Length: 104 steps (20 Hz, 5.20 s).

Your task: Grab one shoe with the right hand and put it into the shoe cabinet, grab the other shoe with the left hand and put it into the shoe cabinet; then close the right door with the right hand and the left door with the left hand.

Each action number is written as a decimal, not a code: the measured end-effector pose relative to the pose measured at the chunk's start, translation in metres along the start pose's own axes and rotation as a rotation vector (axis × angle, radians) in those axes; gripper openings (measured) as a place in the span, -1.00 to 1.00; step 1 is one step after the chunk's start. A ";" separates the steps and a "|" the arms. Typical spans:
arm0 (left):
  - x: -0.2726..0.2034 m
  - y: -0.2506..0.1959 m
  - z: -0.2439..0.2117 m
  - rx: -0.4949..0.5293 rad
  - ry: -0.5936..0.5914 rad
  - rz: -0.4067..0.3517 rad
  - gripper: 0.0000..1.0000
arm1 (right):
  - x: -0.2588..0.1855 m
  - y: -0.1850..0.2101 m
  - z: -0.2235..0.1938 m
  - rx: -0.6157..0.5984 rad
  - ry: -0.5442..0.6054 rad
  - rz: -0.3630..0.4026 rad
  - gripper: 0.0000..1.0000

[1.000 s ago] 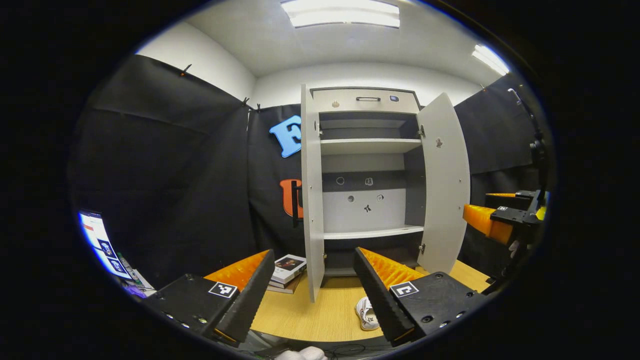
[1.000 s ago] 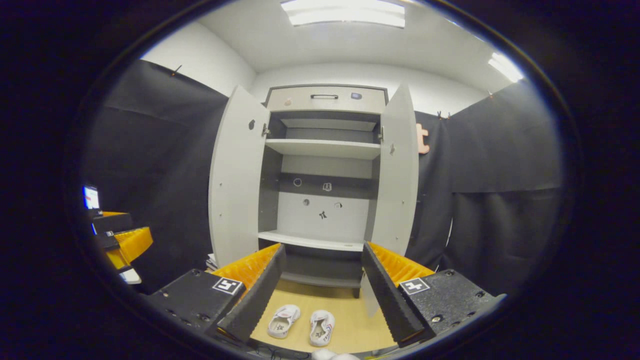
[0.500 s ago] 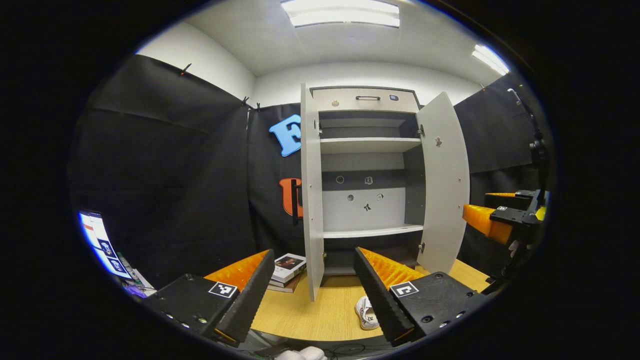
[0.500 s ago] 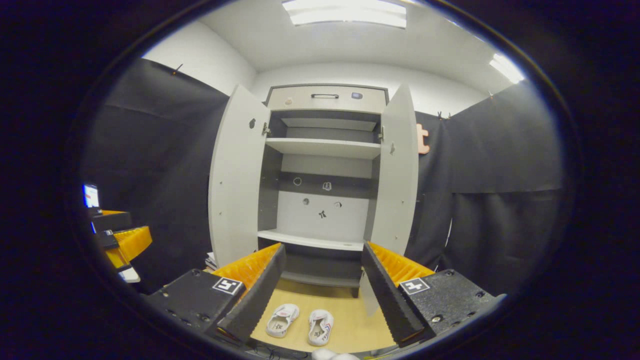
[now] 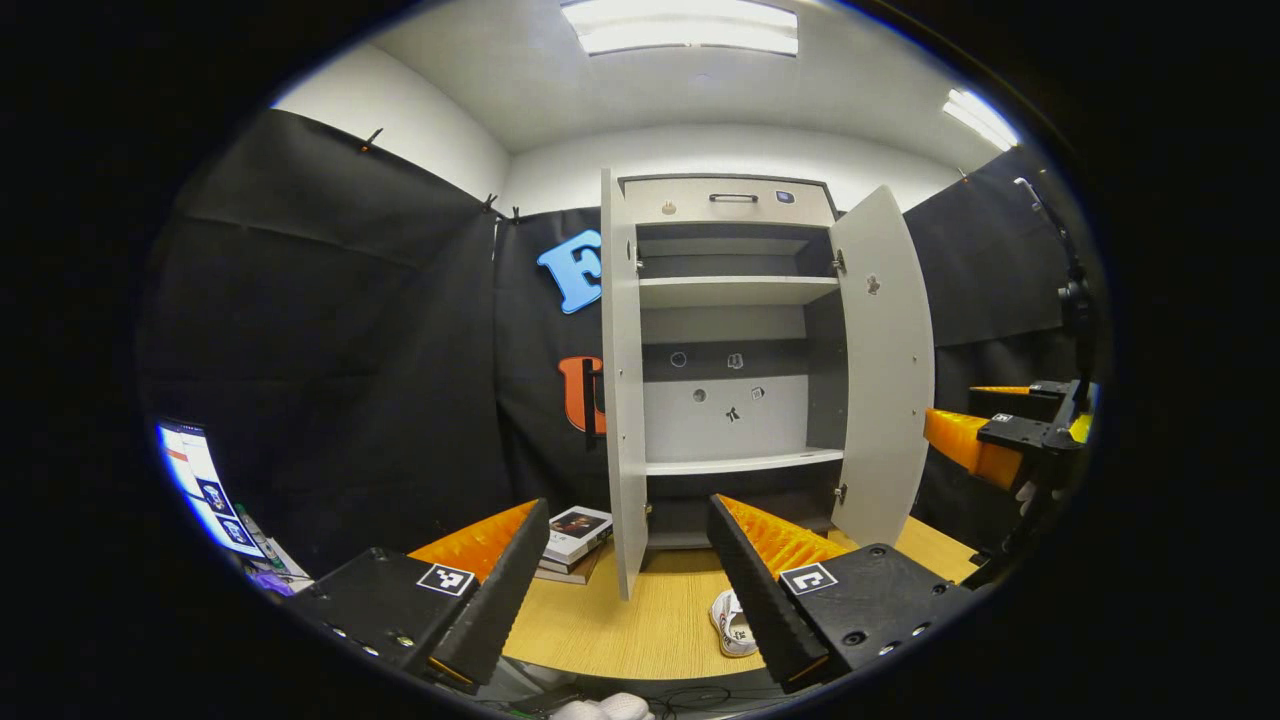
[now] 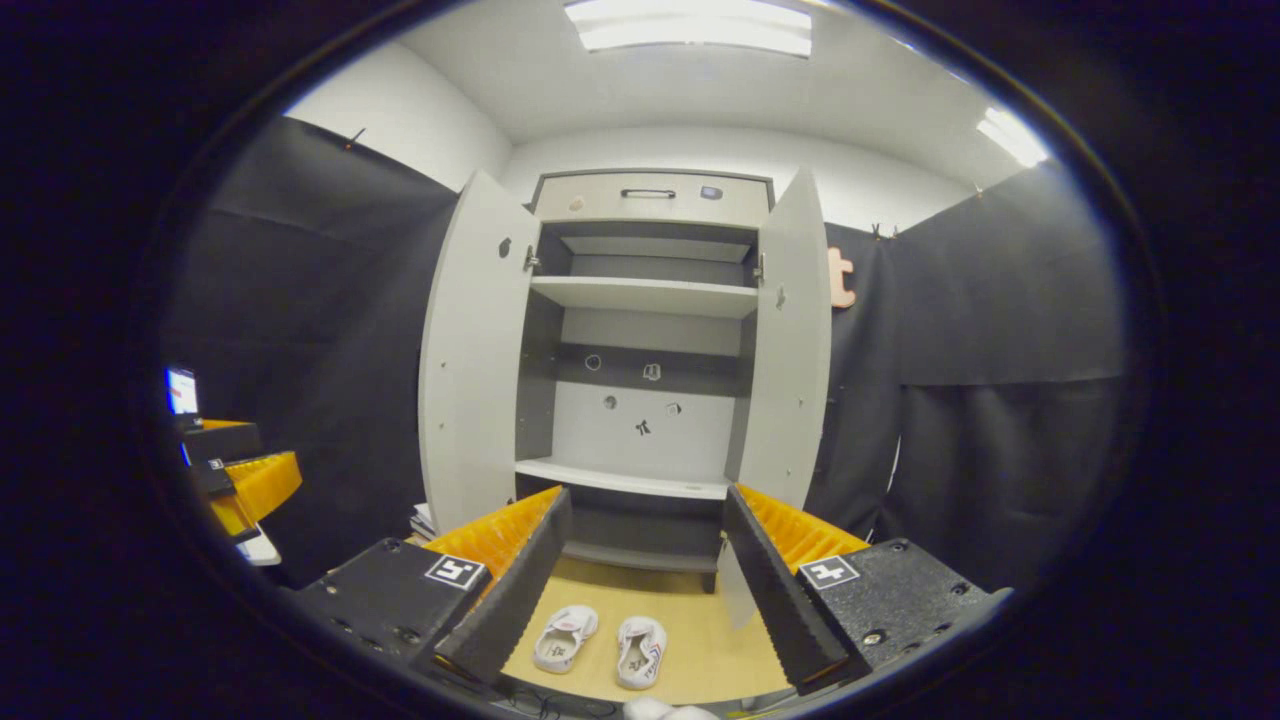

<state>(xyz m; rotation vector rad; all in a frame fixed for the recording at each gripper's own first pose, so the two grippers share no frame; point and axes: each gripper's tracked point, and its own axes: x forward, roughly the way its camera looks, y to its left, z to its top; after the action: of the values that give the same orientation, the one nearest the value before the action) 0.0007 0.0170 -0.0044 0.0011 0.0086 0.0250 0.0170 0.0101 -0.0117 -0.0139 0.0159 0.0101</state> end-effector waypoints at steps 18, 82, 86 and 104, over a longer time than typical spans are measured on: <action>0.006 0.007 0.002 0.002 -0.005 0.019 0.90 | -0.001 0.002 -0.002 -0.003 0.003 0.015 0.99; 0.062 0.004 -0.058 -0.030 0.078 0.182 0.93 | 0.338 0.023 0.025 0.034 0.290 0.169 -0.90; 0.063 0.008 -0.057 -0.041 0.077 0.235 0.94 | 0.418 0.022 0.036 0.050 0.320 0.143 -0.89; 0.059 0.014 -0.049 -0.011 0.111 0.330 0.94 | 0.530 0.011 -0.080 -0.120 0.795 0.034 -0.78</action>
<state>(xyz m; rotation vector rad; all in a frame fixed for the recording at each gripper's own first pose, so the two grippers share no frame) 0.0593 0.0330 -0.0535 -0.0101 0.1189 0.3551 0.5452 0.0251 -0.1000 -0.1371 0.8102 0.0387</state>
